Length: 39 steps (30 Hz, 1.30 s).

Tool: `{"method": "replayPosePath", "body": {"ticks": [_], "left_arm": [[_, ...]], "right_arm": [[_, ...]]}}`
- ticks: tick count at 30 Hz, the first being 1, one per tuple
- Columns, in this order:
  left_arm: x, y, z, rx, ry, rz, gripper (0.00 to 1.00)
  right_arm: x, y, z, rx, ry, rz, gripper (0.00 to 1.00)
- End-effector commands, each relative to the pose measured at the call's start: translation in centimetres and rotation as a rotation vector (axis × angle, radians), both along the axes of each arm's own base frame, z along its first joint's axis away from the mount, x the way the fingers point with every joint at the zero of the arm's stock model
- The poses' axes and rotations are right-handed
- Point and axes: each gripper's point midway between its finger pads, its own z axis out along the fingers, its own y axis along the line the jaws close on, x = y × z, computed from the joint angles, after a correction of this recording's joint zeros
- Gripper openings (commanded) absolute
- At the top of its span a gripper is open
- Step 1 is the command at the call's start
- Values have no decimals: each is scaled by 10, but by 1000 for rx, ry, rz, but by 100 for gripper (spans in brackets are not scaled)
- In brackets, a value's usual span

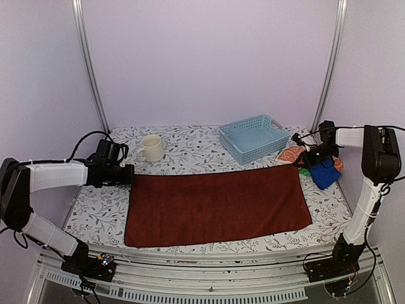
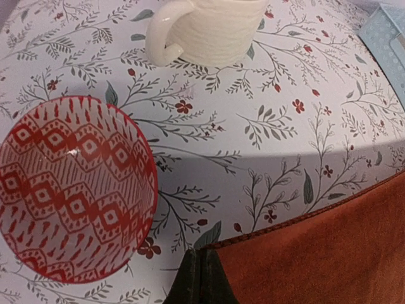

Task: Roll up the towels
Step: Flatten out the towel at the center of the board, then adjust the towel at the center of the board.

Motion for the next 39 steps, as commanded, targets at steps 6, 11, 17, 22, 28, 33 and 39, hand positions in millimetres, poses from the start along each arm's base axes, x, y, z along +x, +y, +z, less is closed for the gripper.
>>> {"method": "replayPosePath", "body": {"ticks": [6, 11, 17, 22, 28, 33, 39], "left_arm": [[52, 13, 10, 30, -111, 33, 0], [65, 12, 11, 46, -89, 20, 31], [46, -7, 33, -35, -44, -24, 48], [-28, -36, 21, -110, 166, -106, 41], [-109, -49, -9, -134, 438, -139, 16], [-155, -54, -31, -164, 578, -142, 0], [-194, -39, -54, -151, 677, -76, 0]], "right_arm": [[50, -14, 2, -34, -58, -67, 9], [51, -15, 8, -31, -49, -76, 33], [12, -7, 54, -16, -75, -56, 41], [-80, 17, 46, -37, 33, 100, 41], [-167, 31, 5, -116, 126, 325, 39], [-182, 20, -20, -186, 171, 337, 37], [-191, 10, -39, -243, 204, 344, 36]]}}
